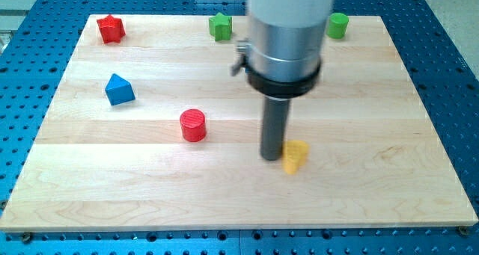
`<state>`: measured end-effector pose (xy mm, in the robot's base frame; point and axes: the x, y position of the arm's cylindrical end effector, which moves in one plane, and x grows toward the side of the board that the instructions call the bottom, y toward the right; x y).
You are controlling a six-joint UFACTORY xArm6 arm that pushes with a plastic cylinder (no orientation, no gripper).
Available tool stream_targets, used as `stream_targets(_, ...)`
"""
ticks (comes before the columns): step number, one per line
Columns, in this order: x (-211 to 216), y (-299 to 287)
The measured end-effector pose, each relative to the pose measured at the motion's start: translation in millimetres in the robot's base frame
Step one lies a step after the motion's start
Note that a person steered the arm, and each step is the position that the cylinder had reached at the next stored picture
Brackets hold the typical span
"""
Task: Move the yellow heart towards the bottom right corner
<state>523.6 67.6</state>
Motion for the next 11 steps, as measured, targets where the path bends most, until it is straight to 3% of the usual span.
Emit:
stream_targets(2,1.6,87.7)
stream_targets(3,6.3,39.9)
stream_targets(4,22.4,39.4)
stream_targets(7,38.1,112.9)
stream_targets(8,27.7,111.5)
stream_targets(10,-76.3,-20.7)
stream_targets(11,-76.6,-27.4)
